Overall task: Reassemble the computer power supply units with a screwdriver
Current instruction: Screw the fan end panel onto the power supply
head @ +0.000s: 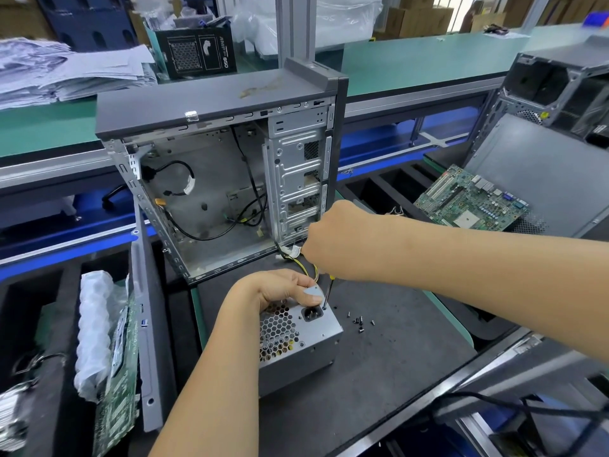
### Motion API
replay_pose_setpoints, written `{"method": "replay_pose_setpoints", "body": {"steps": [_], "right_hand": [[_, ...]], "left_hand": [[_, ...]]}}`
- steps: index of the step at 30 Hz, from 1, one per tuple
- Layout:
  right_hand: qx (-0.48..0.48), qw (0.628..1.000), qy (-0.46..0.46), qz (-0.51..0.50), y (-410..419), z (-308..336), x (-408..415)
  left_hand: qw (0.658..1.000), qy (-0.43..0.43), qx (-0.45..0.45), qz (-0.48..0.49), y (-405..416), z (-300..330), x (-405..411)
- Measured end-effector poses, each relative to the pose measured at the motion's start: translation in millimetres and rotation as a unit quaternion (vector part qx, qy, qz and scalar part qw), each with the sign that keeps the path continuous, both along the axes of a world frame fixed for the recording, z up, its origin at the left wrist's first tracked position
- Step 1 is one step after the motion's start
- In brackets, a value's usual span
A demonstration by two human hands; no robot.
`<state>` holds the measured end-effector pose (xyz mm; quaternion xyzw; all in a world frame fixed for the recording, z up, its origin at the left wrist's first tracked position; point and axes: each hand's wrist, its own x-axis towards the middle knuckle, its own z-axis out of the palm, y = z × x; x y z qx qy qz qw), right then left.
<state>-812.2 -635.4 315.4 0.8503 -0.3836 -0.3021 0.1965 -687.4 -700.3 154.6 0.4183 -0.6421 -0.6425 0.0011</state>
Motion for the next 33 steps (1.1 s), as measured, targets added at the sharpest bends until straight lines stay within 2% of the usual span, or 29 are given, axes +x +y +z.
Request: {"method": "replay_pose_setpoints", "body": {"steps": [6,13,16,20,21,24,27,30,33], "right_hand": [[0.084,0.996,0.011,-0.014,-2.5,-1.0,0.0],[0.023,0.999,0.002,0.049,1.4,1.5,1.0],[0.041,0.999,0.012,0.016,-3.5,-2.1,0.8],[0.14,0.989,0.032,-0.045,-8.9,1.9,0.4],[0.14,0.989,0.036,-0.023,-10.8,1.5,-0.4],[0.062,0.997,-0.011,0.033,-6.1,5.5,-1.8],[0.025,0.998,-0.002,0.052,-3.6,-4.4,-3.8],[0.031,0.999,-0.004,0.014,-3.9,-9.4,-3.4],[0.093,0.996,-0.005,-0.009,-9.1,-2.8,-2.9]], "left_hand": [[1.0,-0.001,-0.003,-0.001,1.9,3.1,0.6],[1.0,-0.02,-0.001,0.024,3.5,3.4,0.0],[0.999,-0.017,-0.005,0.028,2.9,4.1,-0.3],[1.0,-0.012,0.003,0.009,3.7,5.9,-0.4],[1.0,-0.014,0.001,0.009,3.5,6.6,0.0],[1.0,-0.018,-0.012,0.005,2.6,4.8,0.1],[1.0,-0.018,-0.004,0.026,4.4,5.1,-1.0],[1.0,-0.015,-0.002,0.02,3.0,2.3,-0.6],[1.0,-0.013,-0.001,0.011,3.2,5.8,-0.4]]}}
